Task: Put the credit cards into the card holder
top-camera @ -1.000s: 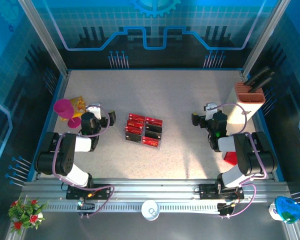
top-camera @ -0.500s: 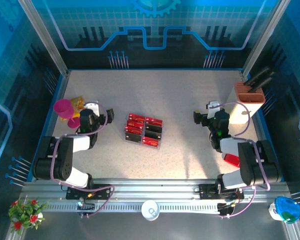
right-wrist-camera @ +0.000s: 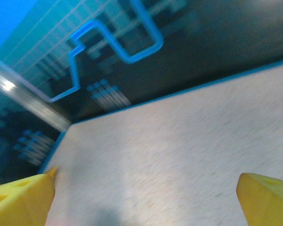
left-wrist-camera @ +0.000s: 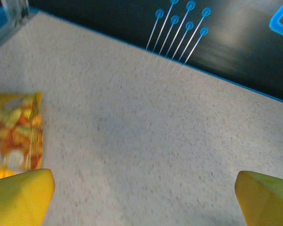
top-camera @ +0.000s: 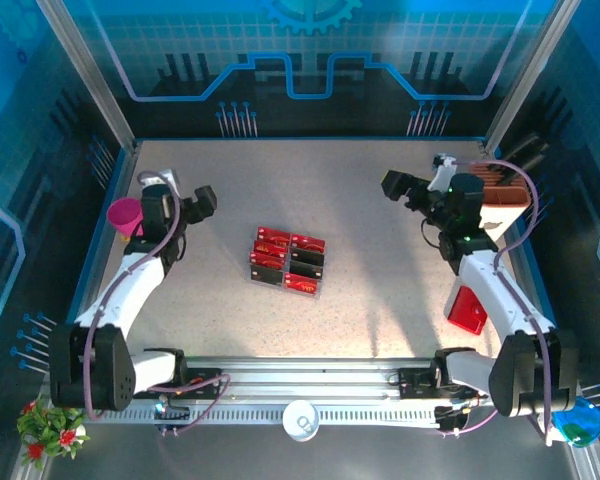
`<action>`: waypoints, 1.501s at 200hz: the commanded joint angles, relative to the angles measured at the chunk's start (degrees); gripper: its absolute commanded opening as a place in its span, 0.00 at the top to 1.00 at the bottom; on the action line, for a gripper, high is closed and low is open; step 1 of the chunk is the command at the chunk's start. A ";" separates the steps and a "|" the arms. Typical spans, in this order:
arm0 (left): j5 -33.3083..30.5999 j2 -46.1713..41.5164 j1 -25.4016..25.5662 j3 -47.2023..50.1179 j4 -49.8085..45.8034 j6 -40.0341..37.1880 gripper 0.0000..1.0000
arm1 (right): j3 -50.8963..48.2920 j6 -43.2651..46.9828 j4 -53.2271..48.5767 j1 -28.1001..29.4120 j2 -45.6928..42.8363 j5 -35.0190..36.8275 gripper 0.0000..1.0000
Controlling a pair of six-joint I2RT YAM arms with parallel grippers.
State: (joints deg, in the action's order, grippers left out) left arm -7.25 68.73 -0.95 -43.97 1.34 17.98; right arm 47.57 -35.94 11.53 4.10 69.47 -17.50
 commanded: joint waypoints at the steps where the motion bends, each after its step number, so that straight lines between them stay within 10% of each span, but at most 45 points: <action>1: 1.86 -2.55 0.44 -1.83 -20.12 8.87 0.01 | 0.08 -4.51 -5.11 3.45 2.48 -10.21 0.00; 75: 2.63 -2.73 12.39 -0.67 -40.56 16.77 0.01 | 5.33 15.59 -39.32 24.60 3.89 12.88 0.00; 148: -0.15 -5.24 20.20 4.61 -46.99 19.89 0.01 | 3.21 15.74 -41.14 44.22 9.98 25.24 0.00; 300: -1.36 10.16 21.69 1.19 -35.14 13.45 0.01 | 7.40 17.75 -38.26 48.11 24.96 37.50 0.00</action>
State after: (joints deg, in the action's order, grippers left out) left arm -7.05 77.21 20.34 -40.86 -35.35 33.06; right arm 52.07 -18.92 -25.96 51.75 92.09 15.64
